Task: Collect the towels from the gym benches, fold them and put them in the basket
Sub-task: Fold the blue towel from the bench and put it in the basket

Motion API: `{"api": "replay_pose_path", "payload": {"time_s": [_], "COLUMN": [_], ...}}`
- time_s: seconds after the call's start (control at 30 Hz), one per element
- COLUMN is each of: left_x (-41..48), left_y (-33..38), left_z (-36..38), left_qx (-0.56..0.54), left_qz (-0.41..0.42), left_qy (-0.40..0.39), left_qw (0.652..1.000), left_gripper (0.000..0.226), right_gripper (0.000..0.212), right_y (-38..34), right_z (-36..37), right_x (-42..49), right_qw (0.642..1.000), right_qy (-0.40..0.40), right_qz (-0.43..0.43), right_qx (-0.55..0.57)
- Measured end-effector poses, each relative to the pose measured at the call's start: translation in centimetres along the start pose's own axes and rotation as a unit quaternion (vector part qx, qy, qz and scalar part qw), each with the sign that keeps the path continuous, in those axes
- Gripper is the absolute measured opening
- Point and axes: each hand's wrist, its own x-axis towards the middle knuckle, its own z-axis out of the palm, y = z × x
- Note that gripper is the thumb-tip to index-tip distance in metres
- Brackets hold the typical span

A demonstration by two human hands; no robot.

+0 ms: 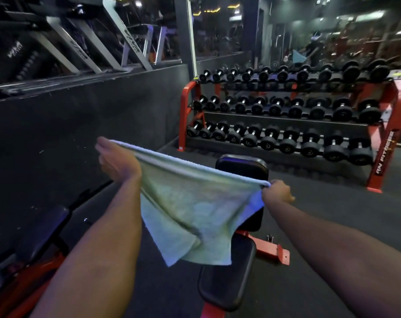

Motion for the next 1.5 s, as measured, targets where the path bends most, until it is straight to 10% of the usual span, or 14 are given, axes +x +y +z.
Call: {"api": "replay_pose_path", "payload": {"time_s": [0.2,0.4,0.63,0.97,1.17,1.33,1.5], "left_x": [-1.8,-3.1,-8.2,-8.1,-6.4,-8.8,-11.5], "left_y": [-1.2,0.7,4.7,7.2,4.2,0.4,-0.6], "left_z": [1.2,3.8,6.6,4.8,6.1,7.4,8.9], "left_qx": [-0.030,0.073,0.004,-0.147,-0.109,-0.018,-0.022], "left_qz": [-0.091,-0.145,0.087,0.054,0.163,0.160,0.165], "left_qy": [-0.062,-0.189,-0.450,-0.647,-0.488,-0.744,-0.685], "left_qw": [0.994,0.969,0.889,0.747,0.850,0.648,0.709], "left_gripper": [0.045,0.033,0.018,0.039,0.036,0.067,0.031], "right_gripper": [0.023,0.036,0.043,0.032,0.012,0.012,0.015], "right_y": [-3.7,-7.9,-12.2,-12.3,-12.3,-12.3,-10.9], "right_z": [-1.3,-1.1,2.4,2.2,0.4,-0.2,-0.8], "right_x": [0.2,0.0,-2.8,-2.9,-1.1,0.4,2.6], "right_qw": [0.971,0.989,0.969,0.883,0.858,0.866,0.900], "right_qy": [0.097,0.010,-0.166,-0.245,-0.293,-0.286,-0.210], "right_qz": [0.010,0.108,-0.155,-0.394,-0.408,-0.357,-0.308], "right_qx": [0.216,0.103,0.092,0.072,0.109,0.201,0.227]}}
